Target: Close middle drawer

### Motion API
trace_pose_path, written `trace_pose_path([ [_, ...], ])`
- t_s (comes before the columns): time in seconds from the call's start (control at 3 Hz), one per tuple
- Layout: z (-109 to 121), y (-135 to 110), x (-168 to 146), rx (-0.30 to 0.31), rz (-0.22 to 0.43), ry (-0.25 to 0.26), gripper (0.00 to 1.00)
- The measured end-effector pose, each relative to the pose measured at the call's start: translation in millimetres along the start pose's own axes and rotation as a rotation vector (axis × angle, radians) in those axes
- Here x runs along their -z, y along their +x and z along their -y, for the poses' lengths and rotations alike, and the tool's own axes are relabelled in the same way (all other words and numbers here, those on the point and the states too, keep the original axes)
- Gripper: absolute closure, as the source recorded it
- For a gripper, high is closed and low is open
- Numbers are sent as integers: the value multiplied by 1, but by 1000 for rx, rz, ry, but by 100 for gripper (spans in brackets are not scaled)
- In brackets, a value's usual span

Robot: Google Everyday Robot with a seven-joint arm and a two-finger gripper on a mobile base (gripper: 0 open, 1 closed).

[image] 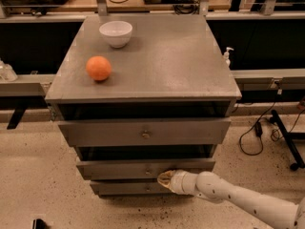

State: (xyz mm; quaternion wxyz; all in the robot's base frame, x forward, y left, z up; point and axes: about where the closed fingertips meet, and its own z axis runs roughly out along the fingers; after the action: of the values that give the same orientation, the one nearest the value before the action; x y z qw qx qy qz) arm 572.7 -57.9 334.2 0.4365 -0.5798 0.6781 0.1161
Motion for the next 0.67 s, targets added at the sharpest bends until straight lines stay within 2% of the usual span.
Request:
trace_pose_path([
  [0.67,8,4,-12,-1,-17,-8,100],
])
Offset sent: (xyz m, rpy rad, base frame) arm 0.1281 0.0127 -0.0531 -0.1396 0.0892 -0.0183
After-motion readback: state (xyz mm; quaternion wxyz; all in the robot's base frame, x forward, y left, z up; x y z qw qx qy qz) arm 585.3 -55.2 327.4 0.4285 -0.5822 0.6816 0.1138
